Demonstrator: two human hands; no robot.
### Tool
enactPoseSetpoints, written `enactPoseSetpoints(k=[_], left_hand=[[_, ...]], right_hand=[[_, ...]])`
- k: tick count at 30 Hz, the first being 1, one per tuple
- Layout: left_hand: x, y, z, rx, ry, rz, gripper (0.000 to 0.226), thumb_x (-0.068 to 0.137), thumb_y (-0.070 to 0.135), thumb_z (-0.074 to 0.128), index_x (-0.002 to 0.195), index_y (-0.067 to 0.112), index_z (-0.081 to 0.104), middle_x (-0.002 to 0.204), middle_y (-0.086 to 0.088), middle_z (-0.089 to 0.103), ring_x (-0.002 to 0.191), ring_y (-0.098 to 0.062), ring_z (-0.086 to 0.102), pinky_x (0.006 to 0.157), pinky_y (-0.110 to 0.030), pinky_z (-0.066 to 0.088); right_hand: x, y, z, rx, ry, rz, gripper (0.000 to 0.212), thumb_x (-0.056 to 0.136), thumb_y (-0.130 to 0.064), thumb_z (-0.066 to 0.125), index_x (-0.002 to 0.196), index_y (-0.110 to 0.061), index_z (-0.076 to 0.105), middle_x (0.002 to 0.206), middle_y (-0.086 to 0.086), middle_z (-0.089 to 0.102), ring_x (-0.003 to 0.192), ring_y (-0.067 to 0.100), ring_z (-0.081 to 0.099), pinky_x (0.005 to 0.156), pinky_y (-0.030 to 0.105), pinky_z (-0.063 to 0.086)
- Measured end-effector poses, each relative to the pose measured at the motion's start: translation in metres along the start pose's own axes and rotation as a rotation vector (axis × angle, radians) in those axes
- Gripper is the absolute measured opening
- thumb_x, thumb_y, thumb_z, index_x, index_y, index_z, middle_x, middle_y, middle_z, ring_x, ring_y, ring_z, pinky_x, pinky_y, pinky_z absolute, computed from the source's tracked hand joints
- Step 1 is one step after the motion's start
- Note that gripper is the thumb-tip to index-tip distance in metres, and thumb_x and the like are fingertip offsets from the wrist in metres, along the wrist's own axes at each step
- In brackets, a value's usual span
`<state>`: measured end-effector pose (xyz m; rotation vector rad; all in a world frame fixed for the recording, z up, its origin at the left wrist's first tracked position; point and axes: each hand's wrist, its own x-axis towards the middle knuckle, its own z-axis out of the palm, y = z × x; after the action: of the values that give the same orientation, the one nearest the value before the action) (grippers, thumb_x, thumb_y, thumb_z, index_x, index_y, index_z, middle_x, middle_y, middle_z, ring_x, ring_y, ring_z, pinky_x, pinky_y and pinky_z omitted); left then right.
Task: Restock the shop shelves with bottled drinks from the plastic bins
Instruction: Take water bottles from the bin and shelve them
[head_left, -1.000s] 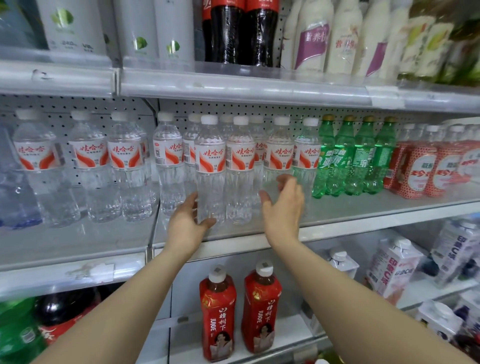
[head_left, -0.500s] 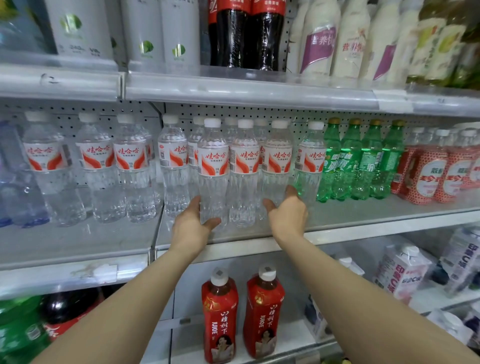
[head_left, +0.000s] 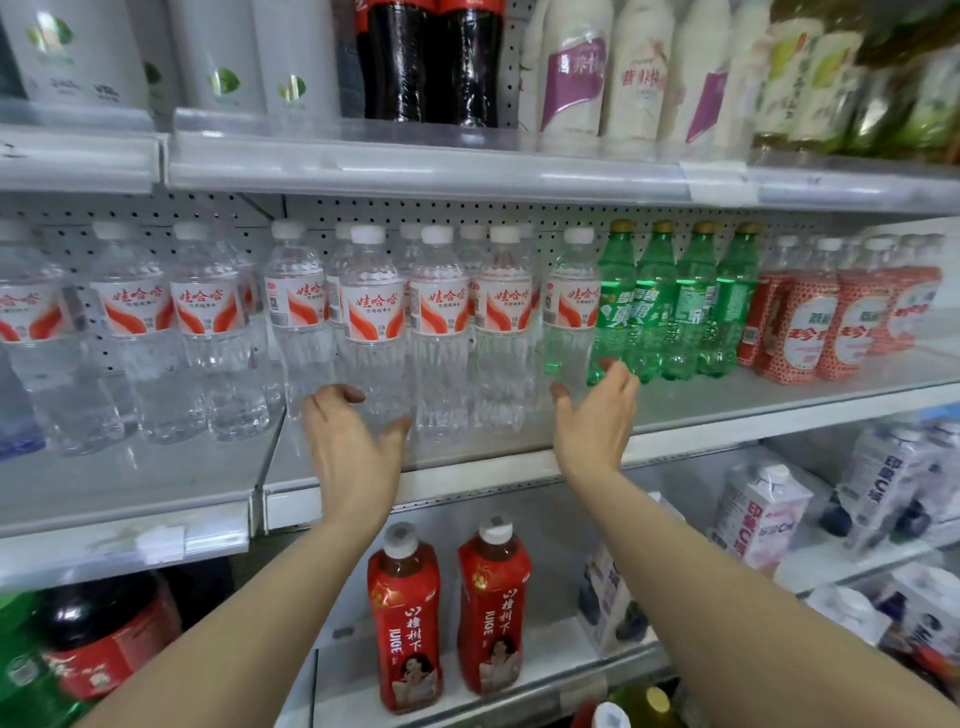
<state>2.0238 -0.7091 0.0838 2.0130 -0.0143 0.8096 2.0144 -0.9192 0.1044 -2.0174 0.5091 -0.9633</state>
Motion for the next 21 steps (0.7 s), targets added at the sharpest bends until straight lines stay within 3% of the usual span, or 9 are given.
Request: enactPoseSetpoints(k=[2, 4, 7, 11, 15, 21], left_hand=[[-0.009, 0.007, 0.005, -0.016, -0.058, 0.072, 0.034, 0.083, 0.019, 0.076, 0.104, 0.019, 0.049, 0.099, 0.002, 0.047, 0.085, -0.017, 0.053, 0.079, -0.037, 0.046], [-0.016, 0.013, 0.013, -0.021, -0.131, 0.153, 0.023, 0.086, 0.017, 0.073, 0.102, 0.021, 0.056, 0.091, 0.004, 0.056, 0.077, -0.006, 0.053, 0.072, -0.033, 0.047], [-0.022, 0.022, 0.024, -0.04, -0.233, 0.188, 0.025, 0.088, 0.017, 0.071, 0.112, 0.021, 0.066, 0.101, 0.005, 0.067, 0.082, -0.004, 0.06, 0.081, -0.032, 0.054], [-0.025, 0.029, 0.038, -0.03, -0.309, 0.188, 0.041, 0.089, 0.021, 0.071, 0.129, 0.019, 0.062, 0.119, 0.003, 0.067, 0.096, -0.008, 0.062, 0.088, -0.024, 0.05], [-0.024, 0.03, 0.047, -0.017, -0.32, 0.184, 0.046, 0.089, 0.022, 0.071, 0.133, 0.018, 0.06, 0.124, -0.001, 0.065, 0.102, -0.009, 0.061, 0.088, -0.02, 0.046], [-0.031, 0.032, 0.055, -0.015, -0.332, 0.194, 0.047, 0.089, 0.022, 0.071, 0.134, 0.018, 0.059, 0.126, -0.001, 0.065, 0.103, -0.011, 0.063, 0.094, -0.031, 0.052]], right_hand=[[0.01, 0.006, -0.002, -0.032, -0.106, 0.056, 0.065, 0.094, -0.023, 0.069, 0.146, -0.005, 0.035, 0.143, 0.014, 0.049, 0.131, 0.032, 0.047, 0.106, 0.042, 0.039], [0.017, 0.01, -0.002, -0.05, -0.216, 0.092, 0.065, 0.094, -0.023, 0.069, 0.146, -0.005, 0.034, 0.139, 0.017, 0.056, 0.125, 0.037, 0.055, 0.1, 0.044, 0.045], [0.022, 0.014, 0.001, -0.05, -0.273, 0.092, 0.058, 0.096, -0.023, 0.068, 0.145, -0.008, 0.04, 0.133, 0.017, 0.06, 0.119, 0.038, 0.058, 0.094, 0.043, 0.048], [0.03, 0.012, 0.002, -0.078, -0.274, 0.108, 0.046, 0.095, -0.022, 0.068, 0.135, -0.006, 0.05, 0.127, 0.016, 0.064, 0.115, 0.036, 0.06, 0.09, 0.039, 0.048], [0.03, 0.011, 0.001, -0.085, -0.294, 0.094, 0.045, 0.095, -0.022, 0.068, 0.133, -0.005, 0.05, 0.124, 0.016, 0.063, 0.112, 0.035, 0.061, 0.082, 0.034, 0.045], [0.025, 0.015, 0.001, -0.061, -0.276, 0.05, 0.048, 0.094, -0.024, 0.07, 0.134, -0.006, 0.051, 0.127, 0.014, 0.065, 0.115, 0.034, 0.061, 0.09, 0.037, 0.049]])
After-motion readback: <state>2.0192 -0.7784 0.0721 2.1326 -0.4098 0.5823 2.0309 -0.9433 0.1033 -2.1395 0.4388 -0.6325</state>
